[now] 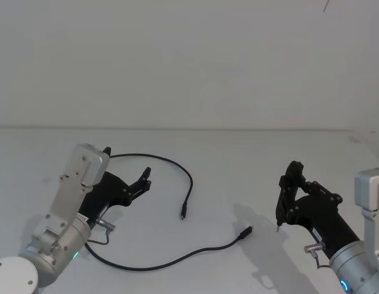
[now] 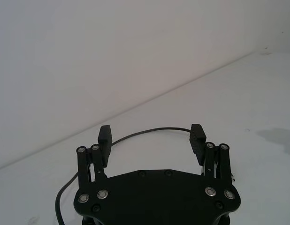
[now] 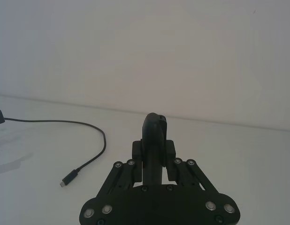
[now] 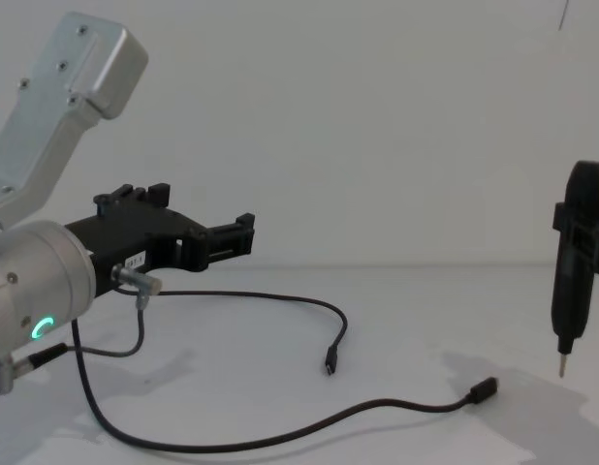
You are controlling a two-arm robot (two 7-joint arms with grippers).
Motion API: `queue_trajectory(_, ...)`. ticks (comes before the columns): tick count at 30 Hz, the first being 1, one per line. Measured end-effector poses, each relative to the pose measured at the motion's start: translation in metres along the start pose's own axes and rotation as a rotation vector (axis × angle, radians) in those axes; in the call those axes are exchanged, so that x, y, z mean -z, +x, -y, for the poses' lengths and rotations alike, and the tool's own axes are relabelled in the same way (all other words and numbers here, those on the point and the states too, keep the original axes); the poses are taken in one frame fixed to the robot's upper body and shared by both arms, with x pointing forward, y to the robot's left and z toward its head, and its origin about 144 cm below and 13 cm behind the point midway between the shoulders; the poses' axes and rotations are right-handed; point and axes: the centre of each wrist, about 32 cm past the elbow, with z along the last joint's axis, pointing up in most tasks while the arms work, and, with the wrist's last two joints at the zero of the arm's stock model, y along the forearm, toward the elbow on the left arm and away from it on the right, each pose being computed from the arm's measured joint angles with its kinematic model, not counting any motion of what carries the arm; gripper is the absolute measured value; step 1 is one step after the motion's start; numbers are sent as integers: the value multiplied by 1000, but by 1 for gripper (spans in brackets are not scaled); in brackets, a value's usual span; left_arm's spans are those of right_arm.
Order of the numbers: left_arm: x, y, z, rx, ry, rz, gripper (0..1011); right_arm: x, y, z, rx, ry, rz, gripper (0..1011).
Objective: Pick up the data cable with the one hand.
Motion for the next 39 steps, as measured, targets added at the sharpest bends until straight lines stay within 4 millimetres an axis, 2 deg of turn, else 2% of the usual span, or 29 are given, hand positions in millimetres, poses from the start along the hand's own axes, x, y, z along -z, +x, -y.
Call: queue_trajectory(39,0,0,0,2,0,0,1001,0,0,0,0,0,0,279)
